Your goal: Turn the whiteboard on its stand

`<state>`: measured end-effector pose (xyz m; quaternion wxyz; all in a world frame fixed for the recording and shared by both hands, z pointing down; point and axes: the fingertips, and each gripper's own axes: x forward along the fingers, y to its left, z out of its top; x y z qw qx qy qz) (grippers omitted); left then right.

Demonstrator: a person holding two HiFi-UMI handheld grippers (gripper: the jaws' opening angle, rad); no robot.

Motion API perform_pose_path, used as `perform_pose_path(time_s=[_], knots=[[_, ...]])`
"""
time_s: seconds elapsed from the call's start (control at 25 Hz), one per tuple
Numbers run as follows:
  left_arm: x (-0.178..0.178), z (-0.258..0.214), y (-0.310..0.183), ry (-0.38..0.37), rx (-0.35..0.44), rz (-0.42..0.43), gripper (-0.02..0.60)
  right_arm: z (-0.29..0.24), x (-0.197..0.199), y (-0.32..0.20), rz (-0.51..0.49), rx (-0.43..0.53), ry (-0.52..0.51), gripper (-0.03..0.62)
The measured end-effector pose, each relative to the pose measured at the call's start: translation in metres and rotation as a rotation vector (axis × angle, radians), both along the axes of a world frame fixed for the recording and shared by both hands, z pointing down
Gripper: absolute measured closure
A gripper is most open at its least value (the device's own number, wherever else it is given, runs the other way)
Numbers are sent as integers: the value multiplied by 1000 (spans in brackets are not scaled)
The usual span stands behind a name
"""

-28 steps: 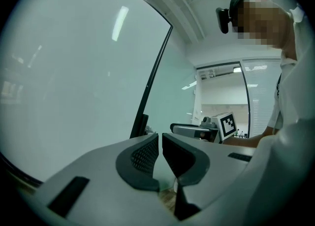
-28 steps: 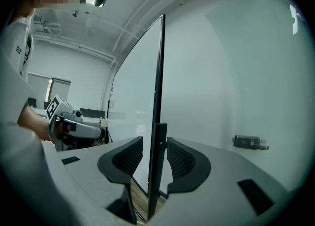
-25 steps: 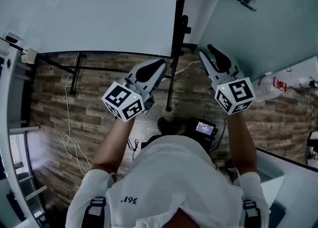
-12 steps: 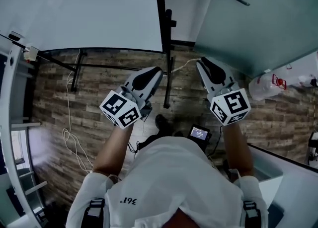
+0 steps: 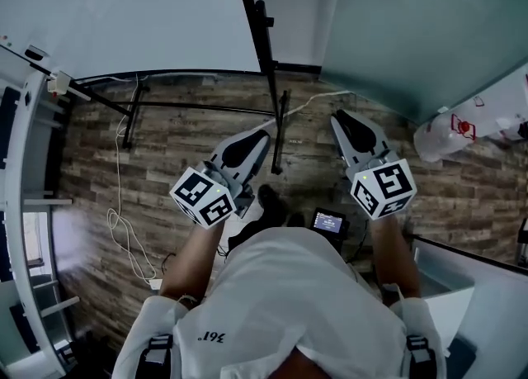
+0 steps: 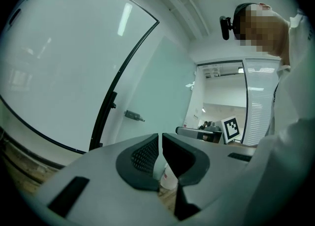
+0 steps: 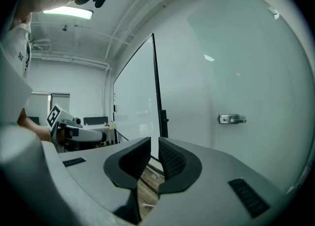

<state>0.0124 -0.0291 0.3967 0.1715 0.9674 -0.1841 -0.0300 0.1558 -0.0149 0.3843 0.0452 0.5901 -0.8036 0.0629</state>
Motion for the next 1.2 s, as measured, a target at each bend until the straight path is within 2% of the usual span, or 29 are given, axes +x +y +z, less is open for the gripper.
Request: perform_pose_path(time_s=[0.28,0.52,0.84,1.2], knots=[[-18,1,48,-10,-9,-34,551,4,-6,46,-6,0,-52,531],[-42,2,68,-17,-9,-54,551,11,-22,72,-17,-22,-81,536],[-80,13,71,-27,-33,-49,551,4,-53,81,-22,-18,-62,539],[-139,13,59,-34,-34,-12,551,7,-107,77,23,-36,-58,540]])
